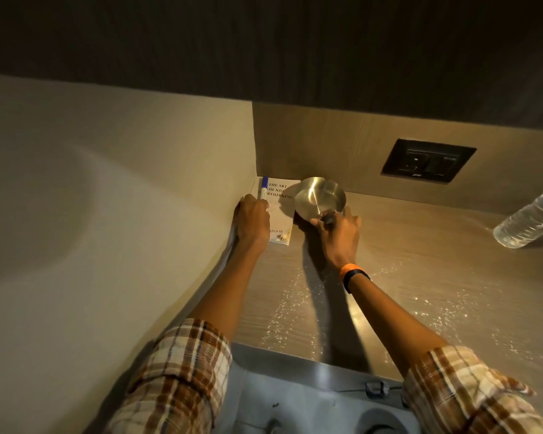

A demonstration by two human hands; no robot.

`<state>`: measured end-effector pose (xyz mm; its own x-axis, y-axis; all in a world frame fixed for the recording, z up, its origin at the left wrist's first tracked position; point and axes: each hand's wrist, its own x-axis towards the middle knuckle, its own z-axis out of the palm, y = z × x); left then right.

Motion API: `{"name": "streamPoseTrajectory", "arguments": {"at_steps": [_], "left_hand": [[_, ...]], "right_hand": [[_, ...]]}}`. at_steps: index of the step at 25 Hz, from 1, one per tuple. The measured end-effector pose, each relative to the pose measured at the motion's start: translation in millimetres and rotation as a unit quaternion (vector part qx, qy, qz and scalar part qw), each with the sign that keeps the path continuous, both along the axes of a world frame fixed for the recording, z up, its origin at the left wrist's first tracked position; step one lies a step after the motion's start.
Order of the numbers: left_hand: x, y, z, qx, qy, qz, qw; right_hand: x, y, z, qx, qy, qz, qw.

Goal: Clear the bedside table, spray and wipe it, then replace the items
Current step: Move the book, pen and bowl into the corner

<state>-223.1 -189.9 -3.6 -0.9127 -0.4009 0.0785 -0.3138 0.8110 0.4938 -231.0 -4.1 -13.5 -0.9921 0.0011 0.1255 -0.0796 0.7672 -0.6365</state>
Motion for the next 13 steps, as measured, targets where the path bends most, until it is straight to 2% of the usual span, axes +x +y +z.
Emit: {"name": "streamPoseTrajectory", "arguments": {"at_steps": [5,13], "left_hand": [[7,-2,-8,-0.06,0.043,-0.026,0.997],[22,-4,-9,0.001,0.093,-0.029,0.995]], "right_hand": [[-11,-36,-2,0.066,0.002,0.068,0.996],[-27,-91,4,-0.024,-0.016,0.015,0.999]]}}
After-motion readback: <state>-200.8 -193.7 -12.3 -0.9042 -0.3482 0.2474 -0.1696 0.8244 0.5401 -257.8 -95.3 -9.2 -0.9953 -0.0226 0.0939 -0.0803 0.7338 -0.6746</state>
